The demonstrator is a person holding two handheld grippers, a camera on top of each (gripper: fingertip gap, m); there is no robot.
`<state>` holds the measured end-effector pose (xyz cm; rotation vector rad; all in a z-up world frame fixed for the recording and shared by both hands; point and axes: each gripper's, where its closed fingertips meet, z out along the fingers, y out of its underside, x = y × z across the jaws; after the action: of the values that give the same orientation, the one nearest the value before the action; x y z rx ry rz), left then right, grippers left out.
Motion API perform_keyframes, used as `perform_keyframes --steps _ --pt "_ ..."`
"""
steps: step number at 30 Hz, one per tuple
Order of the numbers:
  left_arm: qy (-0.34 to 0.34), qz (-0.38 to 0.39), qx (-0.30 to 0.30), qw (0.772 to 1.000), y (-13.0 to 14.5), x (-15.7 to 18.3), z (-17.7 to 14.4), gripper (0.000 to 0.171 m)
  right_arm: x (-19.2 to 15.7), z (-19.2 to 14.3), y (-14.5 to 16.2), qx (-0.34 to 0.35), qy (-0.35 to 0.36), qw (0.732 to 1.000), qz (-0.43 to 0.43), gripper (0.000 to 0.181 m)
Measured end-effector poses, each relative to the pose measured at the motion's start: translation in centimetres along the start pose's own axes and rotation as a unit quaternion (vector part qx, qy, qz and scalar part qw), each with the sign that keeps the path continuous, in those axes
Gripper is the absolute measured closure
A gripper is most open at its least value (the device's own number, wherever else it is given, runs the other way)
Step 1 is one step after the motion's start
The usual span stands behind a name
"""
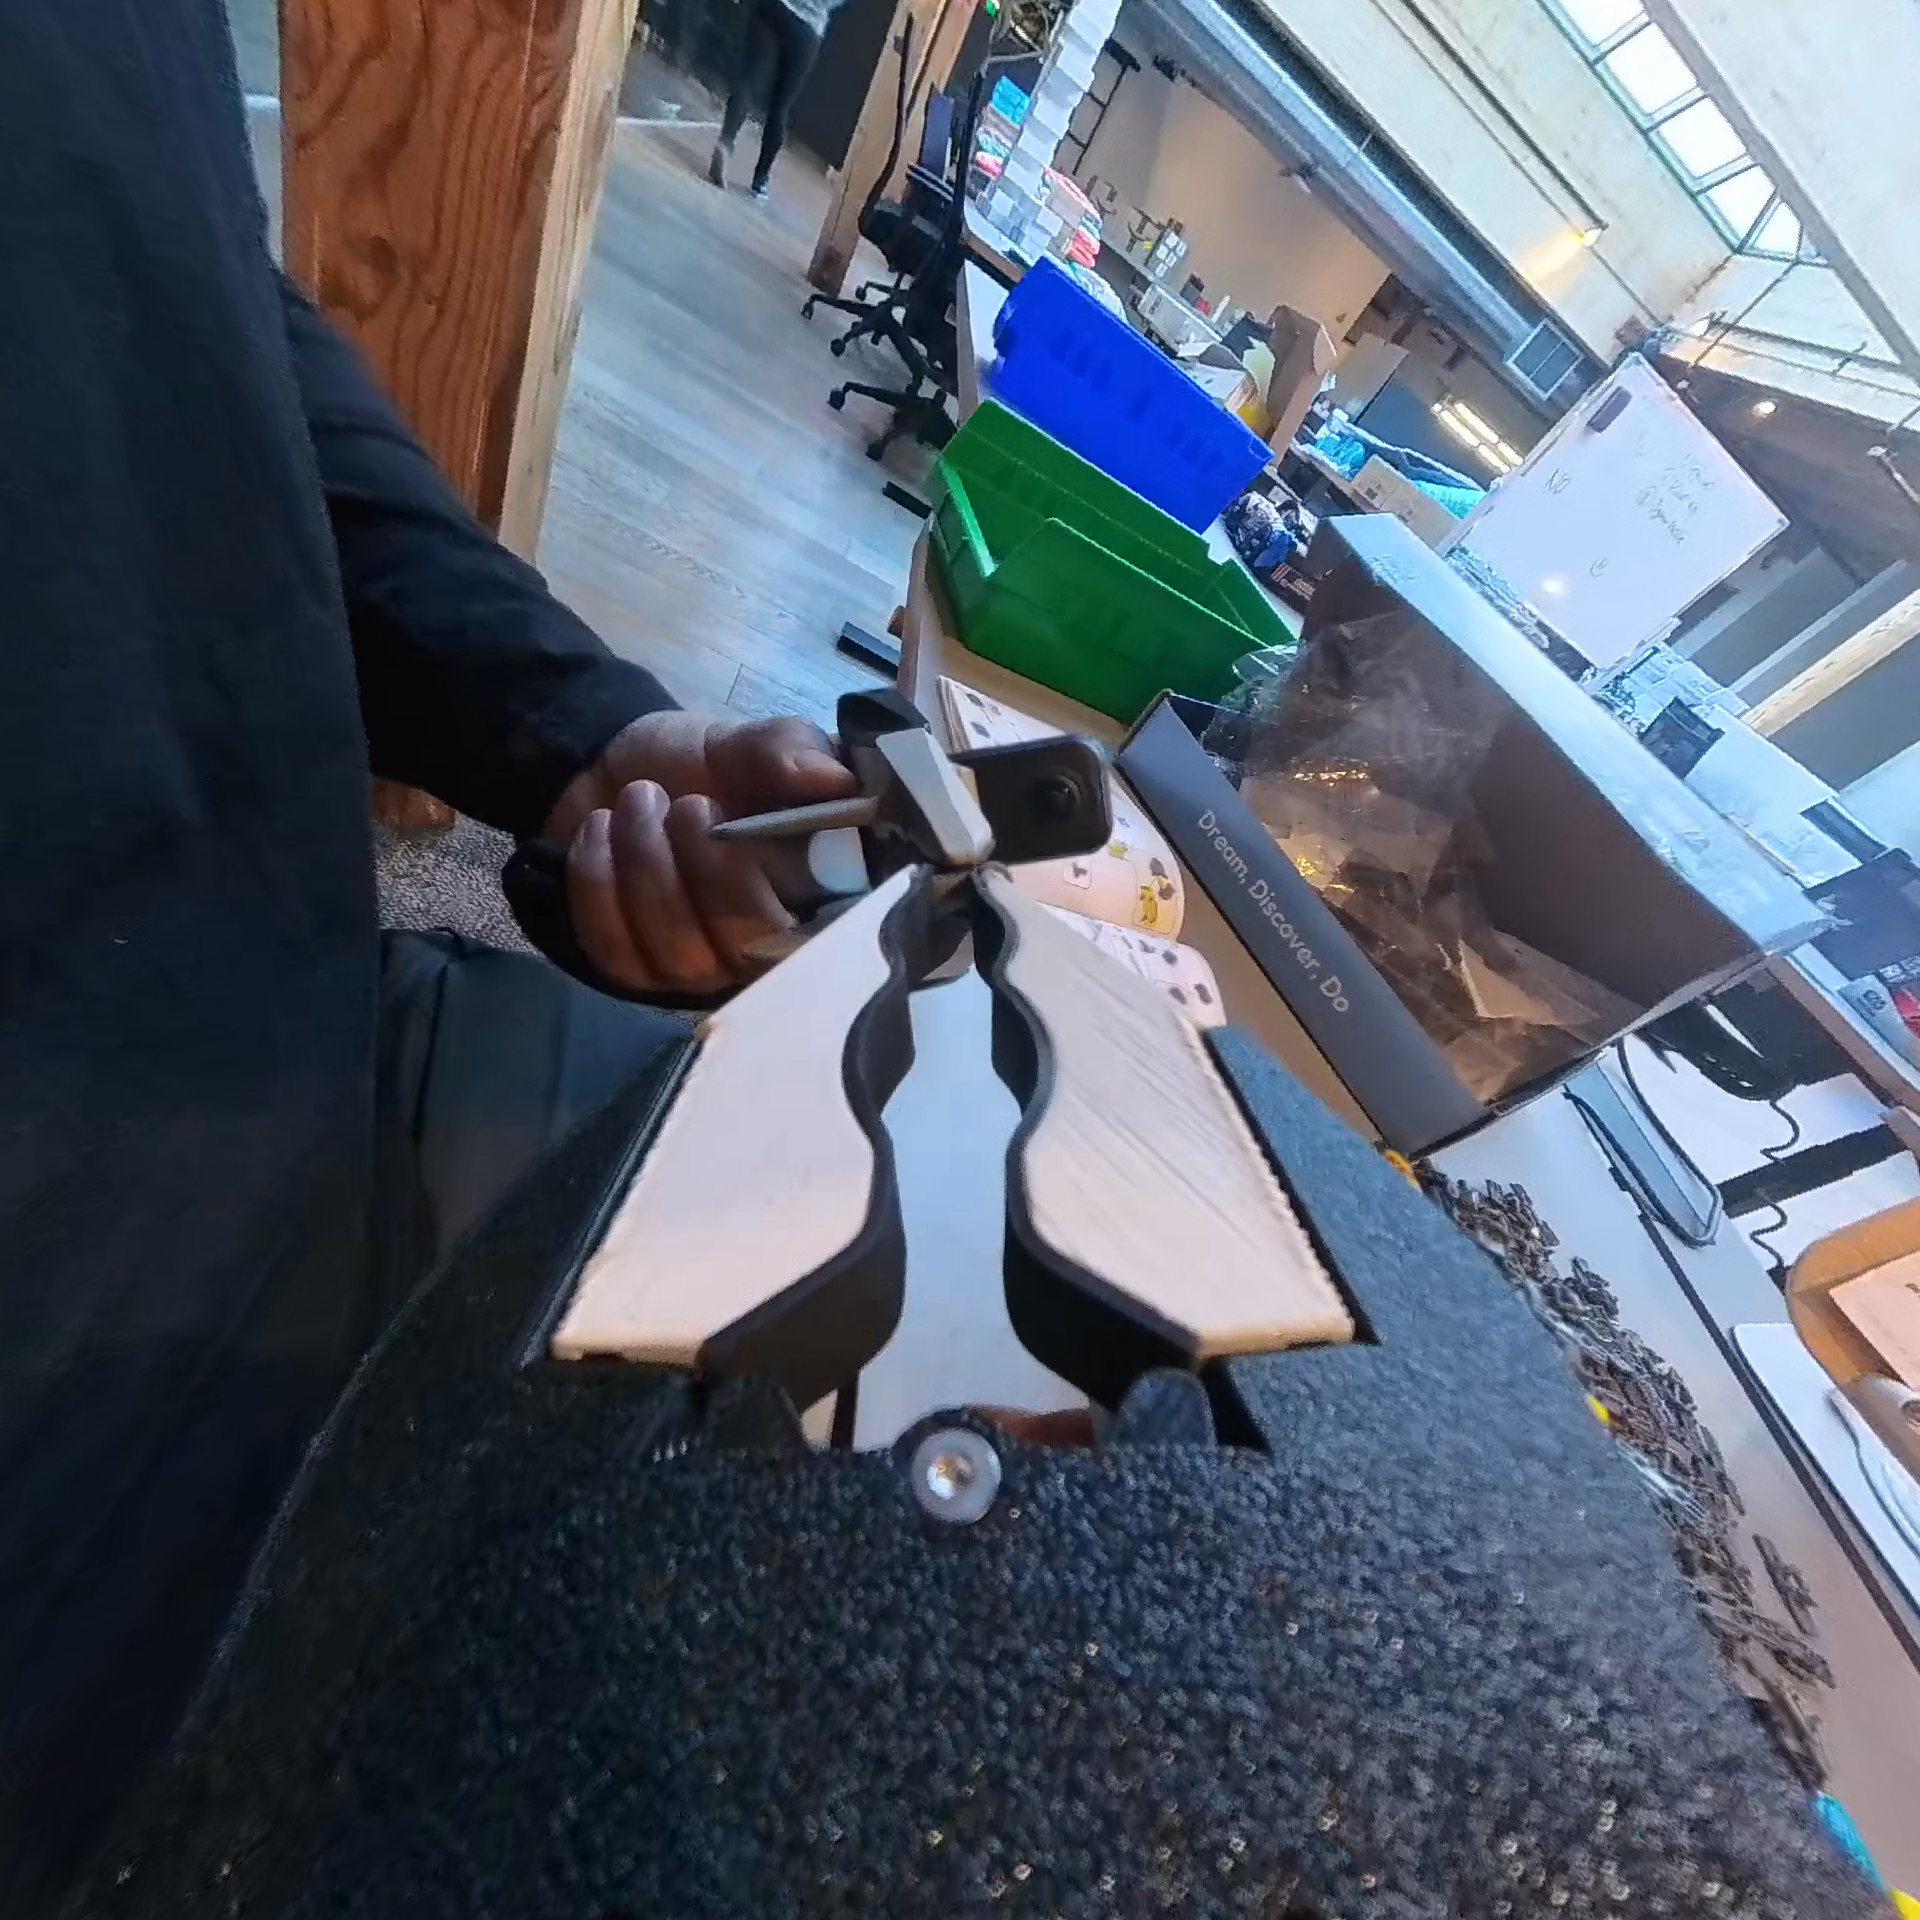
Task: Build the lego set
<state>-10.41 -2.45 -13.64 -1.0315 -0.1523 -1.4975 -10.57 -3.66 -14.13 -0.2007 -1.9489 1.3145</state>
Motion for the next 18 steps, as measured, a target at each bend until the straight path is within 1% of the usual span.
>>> perform_keyframes --steps 1,13,16,18 --pt "-0.007 0.006 -0.005 1.0 0.1 0.0 0.0 0.165 -0.1 0.0 0.1 0.0 -0.001 1.0 0.002 0.175" --pt "-0.081 0.025 -0.005 0.996 -0.5 -2.2 -1.1 0.161 0.5 0.4 2.2 -0.026 0.011 1.0 0.01 0.175" --pt "-0.119 0.056 -0.017 0.991 -0.5 -2.8 -1.3 0.157 0.6 0.2 2.4 -0.025 0.016 0.999 0.018 0.175" --pt "-0.15 0.081 -0.027 0.985 -0.4 -3.2 -1.5 0.15 0.6 0.0 2.4 -0.024 0.017 0.999 0.022 0.175"
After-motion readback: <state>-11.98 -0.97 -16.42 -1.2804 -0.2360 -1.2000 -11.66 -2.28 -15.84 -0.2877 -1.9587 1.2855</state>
